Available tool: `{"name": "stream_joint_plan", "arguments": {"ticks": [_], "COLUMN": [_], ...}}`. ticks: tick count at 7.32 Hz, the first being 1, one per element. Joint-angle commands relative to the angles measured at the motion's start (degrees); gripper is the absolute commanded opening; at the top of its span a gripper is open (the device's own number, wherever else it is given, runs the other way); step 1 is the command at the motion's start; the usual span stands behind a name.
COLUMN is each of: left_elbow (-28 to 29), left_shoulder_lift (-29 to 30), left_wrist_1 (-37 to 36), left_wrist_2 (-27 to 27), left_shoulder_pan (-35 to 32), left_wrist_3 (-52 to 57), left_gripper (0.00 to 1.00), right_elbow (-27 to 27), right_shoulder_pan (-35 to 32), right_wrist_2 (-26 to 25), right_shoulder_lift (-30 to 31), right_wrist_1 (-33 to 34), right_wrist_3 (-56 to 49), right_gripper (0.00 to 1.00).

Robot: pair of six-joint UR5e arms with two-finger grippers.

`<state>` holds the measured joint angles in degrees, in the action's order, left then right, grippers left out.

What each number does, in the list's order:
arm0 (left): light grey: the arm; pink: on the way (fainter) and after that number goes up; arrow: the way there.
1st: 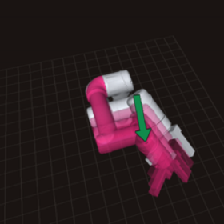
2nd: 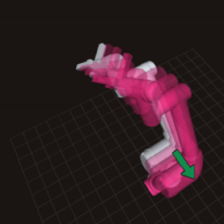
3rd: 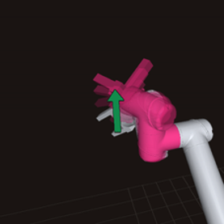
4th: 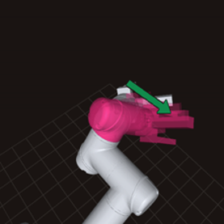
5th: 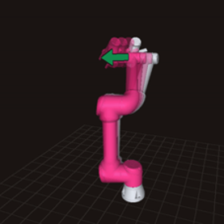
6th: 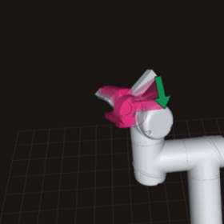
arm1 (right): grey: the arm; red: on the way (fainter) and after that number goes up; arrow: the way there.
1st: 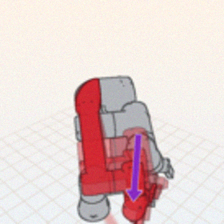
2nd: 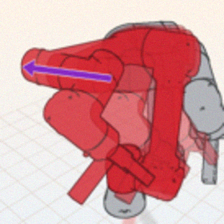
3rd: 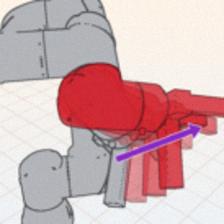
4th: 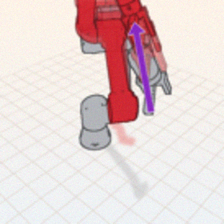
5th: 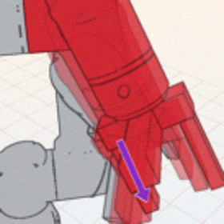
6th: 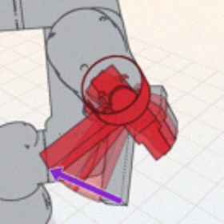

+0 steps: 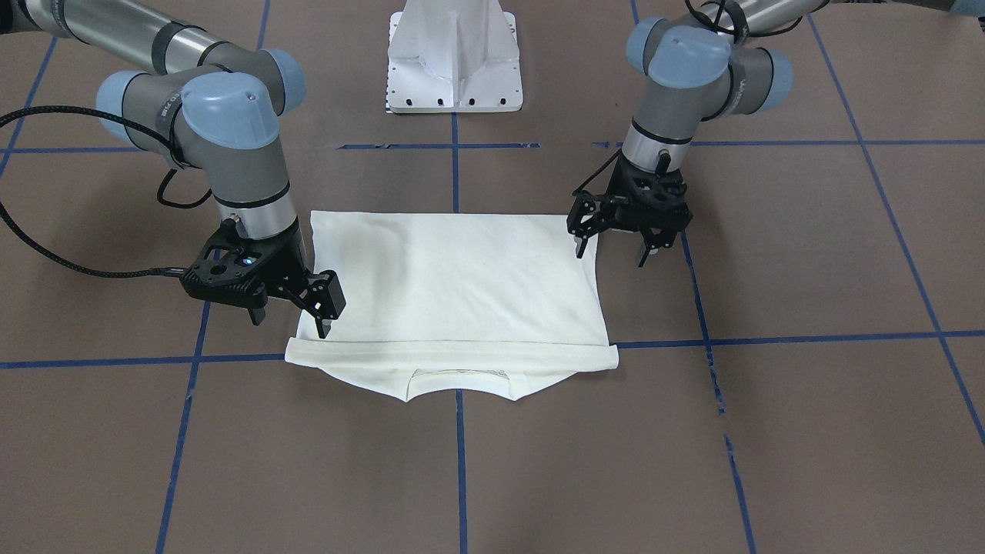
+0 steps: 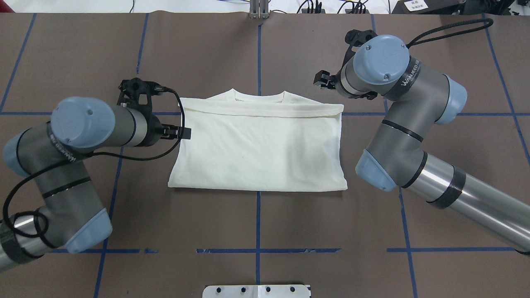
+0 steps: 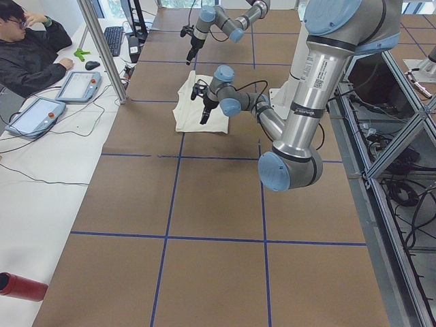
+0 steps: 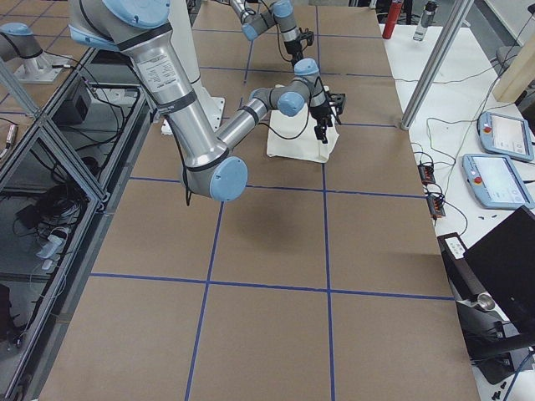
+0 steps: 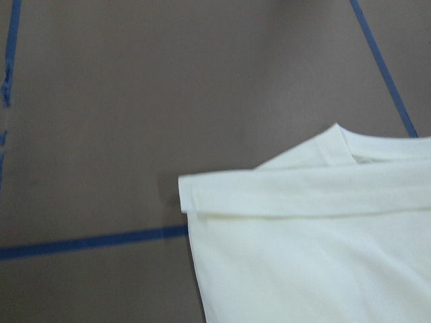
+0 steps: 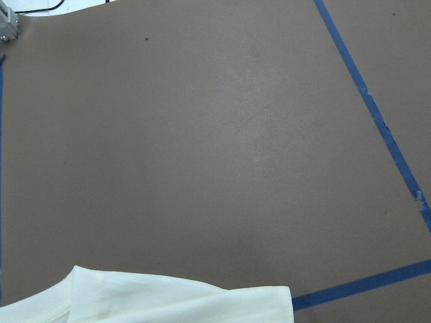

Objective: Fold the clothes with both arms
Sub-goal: 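Release the hem and draw the left gripper back to the shirt's side edge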

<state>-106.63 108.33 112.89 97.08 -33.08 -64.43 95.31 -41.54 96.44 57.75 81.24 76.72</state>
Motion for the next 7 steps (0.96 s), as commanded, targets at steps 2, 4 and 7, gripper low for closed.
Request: {"name": "stream_joint_plan", "arguments": {"ticks": [2,4,7], "left_elbow": [-1.04,-0.95,-0.16], "left_shoulder_lift": [-8.03,-8.05,-7.17], "left_wrist_1": [7.34,7.35,7.35], "left_wrist_2": [-6.28,-6.29,-6.29], "left_shoulder_pan": [8.37,9.17,11.81], "left_wrist_3": [-9.21,-9.57,-11.85], "left_gripper": [0.67,0.66,0.59], "right_elbow": [0.4,0.5,0.5], "right_shoulder_pan": [-0.03,-0.03,-0.03], "right_wrist_2": [0.07,0.07,-0.02], "right_shoulder_lift": [0.17,0.17,0.35], "right_wrist_1": [-0.03,-0.03,-0.03], "right_wrist_3": [-0.08,-0.08,-0.08], "right_gripper": [1.0,1.0,1.0]}}
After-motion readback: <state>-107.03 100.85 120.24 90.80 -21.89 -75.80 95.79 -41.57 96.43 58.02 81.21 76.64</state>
